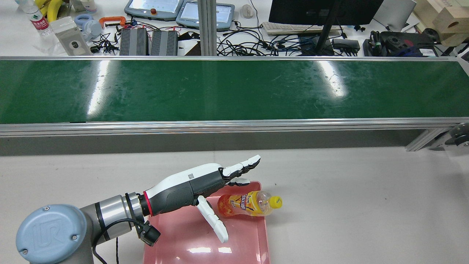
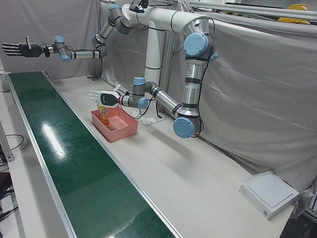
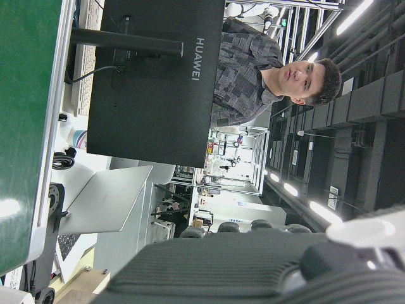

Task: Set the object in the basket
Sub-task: 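Lower the bottle into the pink tray and open the left hand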

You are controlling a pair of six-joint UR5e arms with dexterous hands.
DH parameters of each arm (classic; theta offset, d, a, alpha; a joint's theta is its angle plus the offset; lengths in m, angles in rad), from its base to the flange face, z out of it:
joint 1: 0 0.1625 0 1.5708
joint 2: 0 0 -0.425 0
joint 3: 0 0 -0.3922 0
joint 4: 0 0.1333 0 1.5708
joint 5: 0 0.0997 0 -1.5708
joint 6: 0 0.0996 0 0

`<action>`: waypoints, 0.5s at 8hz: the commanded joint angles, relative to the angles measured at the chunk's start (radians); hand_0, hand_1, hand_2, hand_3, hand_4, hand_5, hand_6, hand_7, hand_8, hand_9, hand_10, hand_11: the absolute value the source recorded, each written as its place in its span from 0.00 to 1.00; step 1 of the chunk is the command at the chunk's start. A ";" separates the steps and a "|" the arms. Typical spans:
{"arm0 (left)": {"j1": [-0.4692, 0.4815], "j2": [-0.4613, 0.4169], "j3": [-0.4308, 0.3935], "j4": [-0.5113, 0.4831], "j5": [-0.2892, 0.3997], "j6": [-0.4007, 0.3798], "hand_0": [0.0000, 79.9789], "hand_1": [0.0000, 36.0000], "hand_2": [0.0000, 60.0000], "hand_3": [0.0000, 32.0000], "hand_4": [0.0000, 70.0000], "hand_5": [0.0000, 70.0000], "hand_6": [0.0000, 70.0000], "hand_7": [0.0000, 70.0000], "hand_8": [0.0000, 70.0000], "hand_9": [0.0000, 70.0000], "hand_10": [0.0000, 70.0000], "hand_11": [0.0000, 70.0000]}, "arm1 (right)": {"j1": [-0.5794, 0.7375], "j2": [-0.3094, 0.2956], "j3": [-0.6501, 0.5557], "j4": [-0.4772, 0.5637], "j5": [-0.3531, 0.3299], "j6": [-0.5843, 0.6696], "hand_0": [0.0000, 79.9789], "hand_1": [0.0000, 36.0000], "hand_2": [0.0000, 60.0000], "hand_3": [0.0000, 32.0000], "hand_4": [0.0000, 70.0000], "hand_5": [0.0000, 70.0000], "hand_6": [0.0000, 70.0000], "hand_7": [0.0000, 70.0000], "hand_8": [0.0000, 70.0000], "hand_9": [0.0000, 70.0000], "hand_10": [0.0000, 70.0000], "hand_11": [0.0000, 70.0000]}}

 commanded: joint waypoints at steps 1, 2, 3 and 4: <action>-0.007 -0.001 -0.004 0.000 0.003 -0.005 0.58 0.33 0.00 0.00 0.00 0.05 0.00 0.01 0.00 0.01 0.09 0.16 | 0.000 0.000 0.000 0.000 0.000 0.000 0.00 0.00 0.00 0.00 0.00 0.00 0.00 0.00 0.00 0.00 0.00 0.00; -0.007 -0.002 -0.004 0.000 0.003 -0.006 0.58 0.33 0.01 0.00 0.00 0.04 0.00 0.01 0.00 0.01 0.09 0.16 | 0.000 0.000 0.000 0.000 0.000 0.000 0.00 0.00 0.00 0.00 0.00 0.00 0.00 0.00 0.00 0.00 0.00 0.00; -0.013 -0.002 -0.005 0.000 0.004 -0.012 0.58 0.33 0.02 0.00 0.00 0.04 0.00 0.01 0.00 0.00 0.09 0.16 | -0.001 0.000 0.000 0.000 0.000 0.000 0.00 0.00 0.00 0.00 0.00 0.00 0.00 0.00 0.00 0.00 0.00 0.00; -0.026 0.001 -0.007 0.000 0.005 -0.018 0.57 0.33 0.06 0.00 0.00 0.05 0.00 0.01 0.00 0.00 0.09 0.16 | 0.000 0.000 0.000 0.000 0.000 0.000 0.00 0.00 0.00 0.00 0.00 0.00 0.00 0.00 0.00 0.00 0.00 0.00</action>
